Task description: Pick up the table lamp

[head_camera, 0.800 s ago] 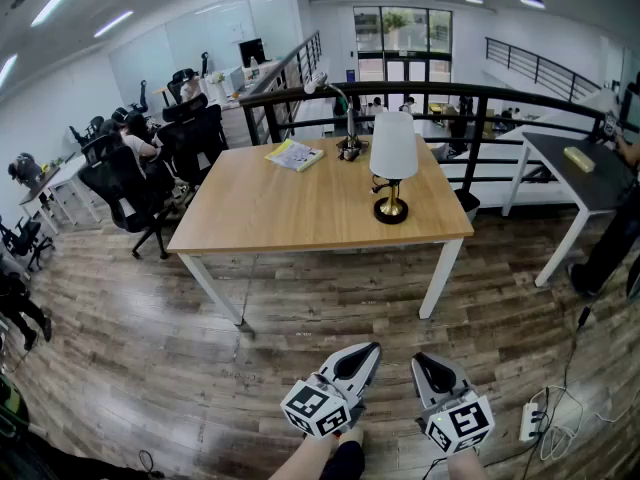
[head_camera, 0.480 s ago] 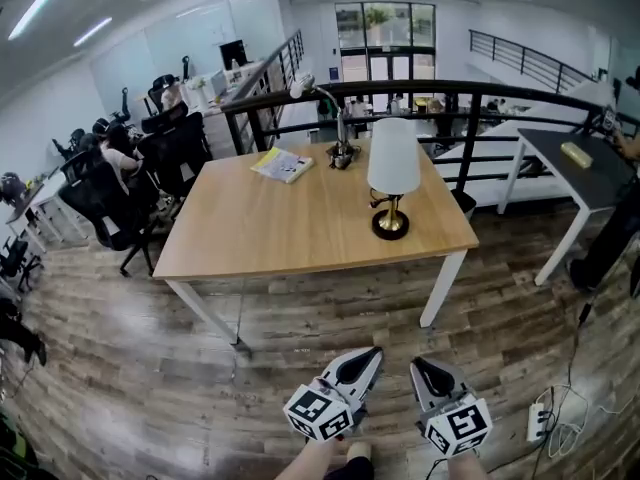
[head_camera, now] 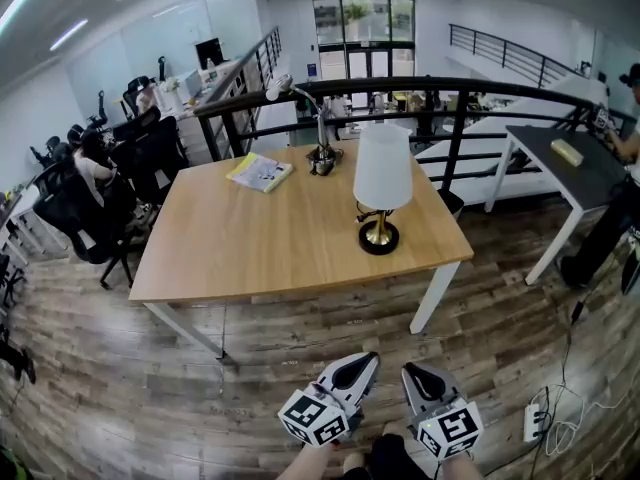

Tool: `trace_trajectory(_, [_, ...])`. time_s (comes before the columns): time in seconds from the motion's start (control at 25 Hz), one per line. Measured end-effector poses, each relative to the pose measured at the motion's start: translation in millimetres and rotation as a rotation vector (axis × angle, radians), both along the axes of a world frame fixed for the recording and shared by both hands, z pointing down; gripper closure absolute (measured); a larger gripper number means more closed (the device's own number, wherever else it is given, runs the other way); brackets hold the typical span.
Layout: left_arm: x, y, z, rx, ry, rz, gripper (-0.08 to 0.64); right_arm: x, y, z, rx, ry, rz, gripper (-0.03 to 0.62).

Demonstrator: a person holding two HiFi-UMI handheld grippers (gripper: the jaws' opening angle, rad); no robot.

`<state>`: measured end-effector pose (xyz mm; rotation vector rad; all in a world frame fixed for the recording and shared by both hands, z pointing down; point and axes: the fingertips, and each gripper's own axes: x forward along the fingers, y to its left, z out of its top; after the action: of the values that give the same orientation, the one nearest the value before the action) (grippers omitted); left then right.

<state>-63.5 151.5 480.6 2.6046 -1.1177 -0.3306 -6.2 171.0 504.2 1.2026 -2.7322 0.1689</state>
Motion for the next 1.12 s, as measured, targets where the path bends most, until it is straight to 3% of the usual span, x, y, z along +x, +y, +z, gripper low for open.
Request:
trace_trajectory(0.76, [17.7, -210.6, 19.8, -0.079, 0.045, -0.018, 0.549, -0.3, -216.1, 35.3, -0.062, -0.062, -0.065, 0.545])
trace_trajectory(1.12, [18.1, -276.2, 17.9, -0.126, 0.211, -0.015, 0.549, -5.6, -279.9, 57.3, -0.124, -0.048, -0.116, 0.545])
